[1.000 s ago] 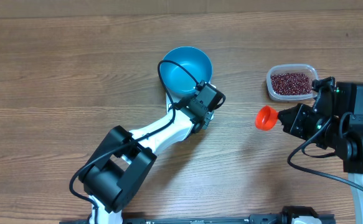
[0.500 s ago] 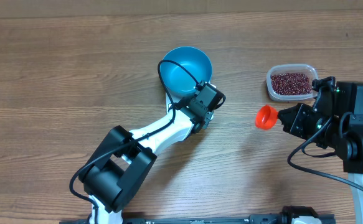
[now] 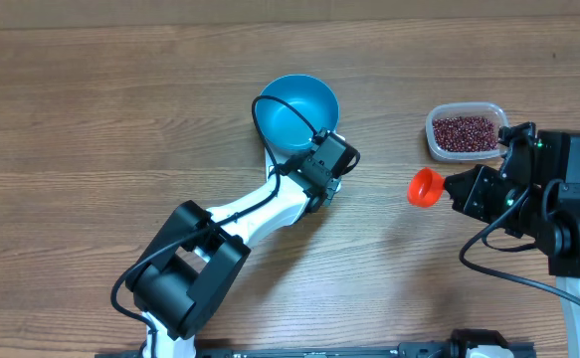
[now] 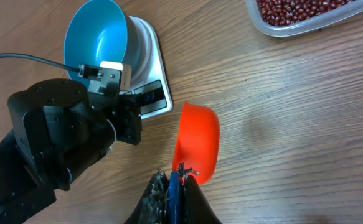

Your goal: Scoop item into bowl and weigh 150g on scale

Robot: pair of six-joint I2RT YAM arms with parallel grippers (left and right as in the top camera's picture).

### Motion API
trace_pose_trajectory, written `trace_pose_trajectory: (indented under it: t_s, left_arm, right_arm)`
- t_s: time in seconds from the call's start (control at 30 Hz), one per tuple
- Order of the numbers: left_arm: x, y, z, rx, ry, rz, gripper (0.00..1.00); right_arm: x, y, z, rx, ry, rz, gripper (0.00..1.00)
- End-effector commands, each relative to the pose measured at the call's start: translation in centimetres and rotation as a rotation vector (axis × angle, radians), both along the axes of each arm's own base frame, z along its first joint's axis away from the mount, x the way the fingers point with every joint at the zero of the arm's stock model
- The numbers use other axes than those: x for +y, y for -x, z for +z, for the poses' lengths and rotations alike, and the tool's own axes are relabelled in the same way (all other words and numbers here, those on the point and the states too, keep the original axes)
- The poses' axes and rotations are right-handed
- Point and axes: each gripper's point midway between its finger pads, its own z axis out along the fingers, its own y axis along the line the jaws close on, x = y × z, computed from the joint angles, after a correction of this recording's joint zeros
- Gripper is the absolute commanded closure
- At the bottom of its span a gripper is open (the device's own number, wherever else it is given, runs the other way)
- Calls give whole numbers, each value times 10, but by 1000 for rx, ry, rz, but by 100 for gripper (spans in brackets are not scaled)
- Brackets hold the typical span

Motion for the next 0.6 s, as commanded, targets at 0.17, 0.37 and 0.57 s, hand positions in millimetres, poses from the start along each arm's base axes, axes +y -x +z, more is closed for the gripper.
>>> trace_pose_trajectory:
  t_s: [0.17,0.37,0.57]
  left_arm:
    - [9,0,-15,22,-43,1,96]
    - [10,-1,-15,22,-42,1,96]
    - [13,-2,-20,31,-50,9,96]
  right_arm:
    - [-2,-2,15,-53,10,-6,96]
    - [-2,-2,15,-53,10,-6,96]
    - [-2,-2,15,-54,10,-7,96]
